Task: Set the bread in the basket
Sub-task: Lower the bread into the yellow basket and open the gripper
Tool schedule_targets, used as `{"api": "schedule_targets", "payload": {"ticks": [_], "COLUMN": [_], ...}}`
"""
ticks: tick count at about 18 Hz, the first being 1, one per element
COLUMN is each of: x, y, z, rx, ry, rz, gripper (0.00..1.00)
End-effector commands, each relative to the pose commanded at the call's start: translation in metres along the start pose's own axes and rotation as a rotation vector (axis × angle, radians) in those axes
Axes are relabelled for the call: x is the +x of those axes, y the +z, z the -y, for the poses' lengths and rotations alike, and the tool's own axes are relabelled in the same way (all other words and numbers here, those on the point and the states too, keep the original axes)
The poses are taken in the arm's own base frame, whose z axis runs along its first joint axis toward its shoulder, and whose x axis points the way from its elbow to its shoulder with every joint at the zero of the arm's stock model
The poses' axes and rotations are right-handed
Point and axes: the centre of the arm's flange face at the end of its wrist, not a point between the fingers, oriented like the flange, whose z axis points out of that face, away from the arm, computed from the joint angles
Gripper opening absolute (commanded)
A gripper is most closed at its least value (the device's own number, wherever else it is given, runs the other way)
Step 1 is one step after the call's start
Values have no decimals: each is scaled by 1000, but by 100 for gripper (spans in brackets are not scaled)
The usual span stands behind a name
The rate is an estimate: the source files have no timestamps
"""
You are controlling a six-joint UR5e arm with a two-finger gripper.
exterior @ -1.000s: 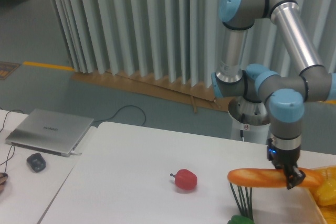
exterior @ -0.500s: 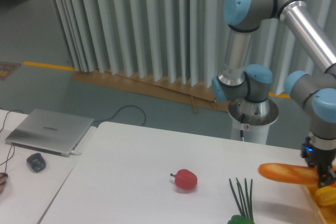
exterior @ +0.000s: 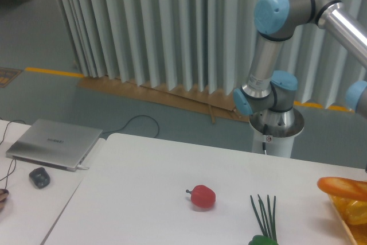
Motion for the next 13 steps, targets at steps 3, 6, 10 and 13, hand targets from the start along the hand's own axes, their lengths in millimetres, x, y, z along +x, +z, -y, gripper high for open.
{"api": "schedule_targets", "payload": {"ticks": [3,6,10,13], "x": [-13,-26,-43,-53], "y": [11,8,14,36], "z": [1,2,0,-6], "rx": [-1,-1,-1,-9], "ry": [-4,-6,-6,-5], "rz": [-8,13,32,44], "gripper": [53,53,53,53]}}
